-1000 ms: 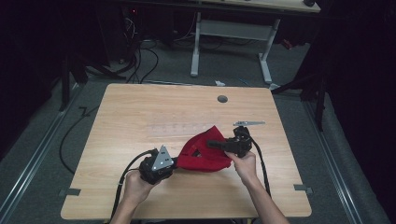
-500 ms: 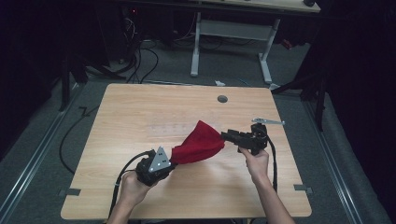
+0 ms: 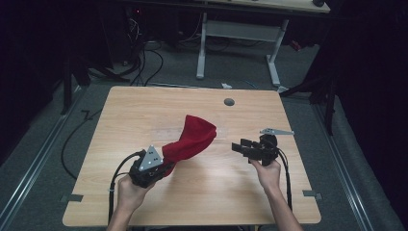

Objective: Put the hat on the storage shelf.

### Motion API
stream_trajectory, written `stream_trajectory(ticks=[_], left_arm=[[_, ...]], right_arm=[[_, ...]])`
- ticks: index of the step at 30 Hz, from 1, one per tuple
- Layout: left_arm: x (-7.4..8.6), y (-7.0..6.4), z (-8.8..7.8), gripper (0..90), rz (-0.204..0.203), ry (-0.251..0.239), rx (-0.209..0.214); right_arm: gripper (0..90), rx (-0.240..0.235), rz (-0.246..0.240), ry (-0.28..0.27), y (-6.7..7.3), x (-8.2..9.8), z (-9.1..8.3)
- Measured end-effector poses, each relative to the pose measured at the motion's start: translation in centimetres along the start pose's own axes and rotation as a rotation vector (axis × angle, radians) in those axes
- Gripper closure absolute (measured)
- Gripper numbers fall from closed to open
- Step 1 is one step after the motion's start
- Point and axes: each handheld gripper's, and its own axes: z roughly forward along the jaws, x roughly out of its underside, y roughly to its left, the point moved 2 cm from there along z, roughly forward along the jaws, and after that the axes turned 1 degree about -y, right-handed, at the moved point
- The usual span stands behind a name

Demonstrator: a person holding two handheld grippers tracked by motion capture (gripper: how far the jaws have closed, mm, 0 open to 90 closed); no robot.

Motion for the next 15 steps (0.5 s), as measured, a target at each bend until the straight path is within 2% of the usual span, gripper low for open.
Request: stream_trajectory(ticks=[3, 5, 6, 7, 9, 10, 13, 15], left_arm=[[-0.1, 0.3, 0.0, 85.1, -0.020, -0.007, -0.005], [-0.4, 0.4, 0.0, 85.1, -0.043, -0.021, 0.000], [-0.4, 0.4, 0.0, 85.1, -0.043, -0.021, 0.000], [-0.5, 0.5, 0.0, 85.1, -0.053, -0.029, -0.001], [-0.9, 0.9, 0.0, 85.1, -0.089, -0.046, -0.002], [-0.9, 0.9, 0.0, 85.1, -0.089, -0.046, -0.002], [-1.1, 1.2, 0.0, 85.1, -0.102, -0.053, -0.004], [-1.2, 1.3, -0.1, 85.0, -0.111, -0.058, -0.004]], right_arm=[[39.6, 0.029, -0.014, 0.016, -0.3, 0.8, 0.5], [38.9, 0.085, -0.034, 0.049, -0.6, 1.8, 1.0], [38.9, 0.085, -0.034, 0.049, -0.6, 1.8, 1.0], [38.2, 0.129, -0.058, 0.075, -0.9, 2.4, 1.4], [37.9, 0.182, -0.083, 0.098, -1.3, 3.0, 1.7], [37.9, 0.182, -0.083, 0.098, -1.3, 3.0, 1.7], [37.6, 0.229, -0.099, 0.112, -1.9, 3.8, 1.9], [37.5, 0.284, -0.128, 0.130, -2.4, 4.4, 2.2]])
